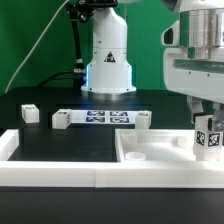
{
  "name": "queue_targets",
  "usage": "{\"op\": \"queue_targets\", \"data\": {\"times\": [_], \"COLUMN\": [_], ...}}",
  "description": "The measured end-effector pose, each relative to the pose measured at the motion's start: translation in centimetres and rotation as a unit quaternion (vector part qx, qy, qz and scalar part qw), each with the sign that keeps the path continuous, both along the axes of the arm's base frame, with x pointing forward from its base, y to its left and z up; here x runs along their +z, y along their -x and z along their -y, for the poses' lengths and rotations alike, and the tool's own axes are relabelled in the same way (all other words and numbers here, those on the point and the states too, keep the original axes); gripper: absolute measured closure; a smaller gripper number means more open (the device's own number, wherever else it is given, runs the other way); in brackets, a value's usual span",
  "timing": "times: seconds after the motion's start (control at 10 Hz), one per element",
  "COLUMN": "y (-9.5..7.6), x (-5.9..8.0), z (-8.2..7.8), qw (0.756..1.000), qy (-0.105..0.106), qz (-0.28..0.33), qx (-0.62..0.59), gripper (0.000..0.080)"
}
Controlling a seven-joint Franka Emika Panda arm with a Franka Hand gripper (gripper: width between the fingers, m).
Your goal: Assemble one leg
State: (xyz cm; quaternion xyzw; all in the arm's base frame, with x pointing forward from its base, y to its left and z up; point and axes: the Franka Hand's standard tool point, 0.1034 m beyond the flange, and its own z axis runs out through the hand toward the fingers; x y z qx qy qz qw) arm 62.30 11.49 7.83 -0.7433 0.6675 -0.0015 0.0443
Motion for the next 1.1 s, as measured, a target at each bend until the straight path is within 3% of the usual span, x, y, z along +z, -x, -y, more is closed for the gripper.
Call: {"op": "queue_targets", "data": {"times": [0.5, 0.9, 1.0, 1.1], "y": [0.01, -0.04, -0.02, -0.02], "x": [0.01, 0.0, -0.01, -0.02], "z": [0.01, -0.08, -0.17, -0.17], "qw": [0.975, 0.968, 0.971, 0.976], "qy": [-0.025, -0.038, -0.039, -0.037], "qz": [-0.018, -0.02, -0.019, -0.017], "qx": [-0.222, -0.246, -0.236, -0.215], "gripper": [0.0508, 0.0508, 0.0415, 0.0233]}}
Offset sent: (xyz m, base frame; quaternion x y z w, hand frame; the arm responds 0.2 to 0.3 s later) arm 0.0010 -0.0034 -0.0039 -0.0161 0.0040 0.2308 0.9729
